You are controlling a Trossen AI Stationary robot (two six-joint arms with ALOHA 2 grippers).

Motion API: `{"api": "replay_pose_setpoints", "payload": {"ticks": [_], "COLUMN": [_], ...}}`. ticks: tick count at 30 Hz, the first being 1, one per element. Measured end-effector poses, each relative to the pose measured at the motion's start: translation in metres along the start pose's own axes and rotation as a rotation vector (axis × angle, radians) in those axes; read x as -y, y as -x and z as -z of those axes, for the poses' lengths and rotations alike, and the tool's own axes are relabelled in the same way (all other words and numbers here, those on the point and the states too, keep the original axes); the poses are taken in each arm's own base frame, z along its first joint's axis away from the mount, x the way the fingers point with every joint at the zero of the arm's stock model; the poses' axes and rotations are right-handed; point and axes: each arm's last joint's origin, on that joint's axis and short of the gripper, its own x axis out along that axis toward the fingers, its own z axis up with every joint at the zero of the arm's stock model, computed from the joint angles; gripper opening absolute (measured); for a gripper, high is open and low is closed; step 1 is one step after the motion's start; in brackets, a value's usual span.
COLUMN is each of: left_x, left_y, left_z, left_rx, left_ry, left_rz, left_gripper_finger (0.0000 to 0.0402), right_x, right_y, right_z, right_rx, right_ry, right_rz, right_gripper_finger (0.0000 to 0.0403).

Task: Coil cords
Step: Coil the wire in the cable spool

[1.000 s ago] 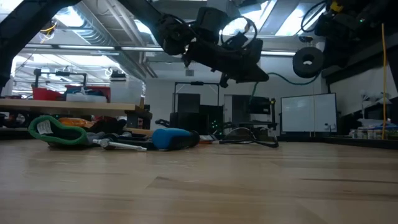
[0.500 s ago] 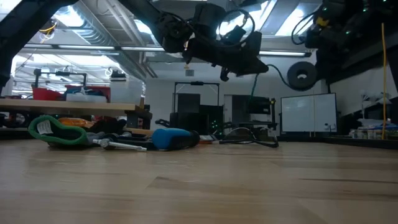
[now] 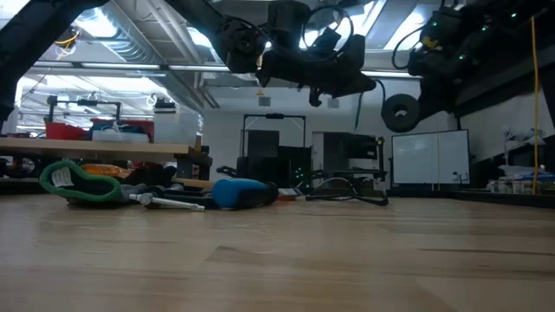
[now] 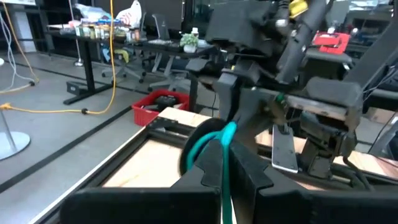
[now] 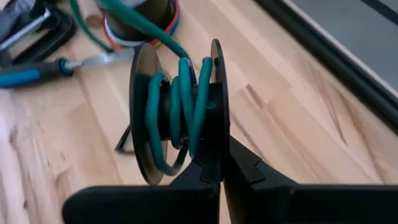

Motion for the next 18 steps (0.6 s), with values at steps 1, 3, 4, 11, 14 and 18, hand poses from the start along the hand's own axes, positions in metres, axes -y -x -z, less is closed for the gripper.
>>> {"api": "replay_pose_setpoints", "payload": {"ticks": [1,3,4,11,14,18], "left_x": [0.000,0.000,0.001,0.001,0.001,0.002], "left_y": [0.000,0.000,0.000,0.000,0.000,0.000], "left_z": [-0.001,-0.001,-0.001,-0.001,-0.001,-0.001], "left_rx": [0.006,0.010,0.011,0.013,0.012,0.009], "left_ry": [0.002,0.002,0.001,0.004,0.003,0.004], "left_rz": [0.001,0.001,0.002,0.002,0.003,0.004], "left_gripper_finger": [0.0000,0.0000,0.0000,0.0000,0.0000,0.0000], "right_x": [0.001,0.003,0.004,0.009,0.005,-0.003], "right_y": [-0.002,-0.007,-0.009,-0.028,-0.039,-0.050], "right_z": [-0.002,-0.006,-0.008,-0.018,-0.022,-0.031], "right_rx": [0.009,0.031,0.043,0.087,0.095,0.147], "right_ry": [-0.001,-0.010,-0.011,-0.027,-0.021,0.008], "right_rz": [0.001,0.004,0.005,-0.063,-0.084,-0.096], "right_gripper_finger": [0.0002,0.0002,0.0002,0.0002,0.0002,0.0002]}}
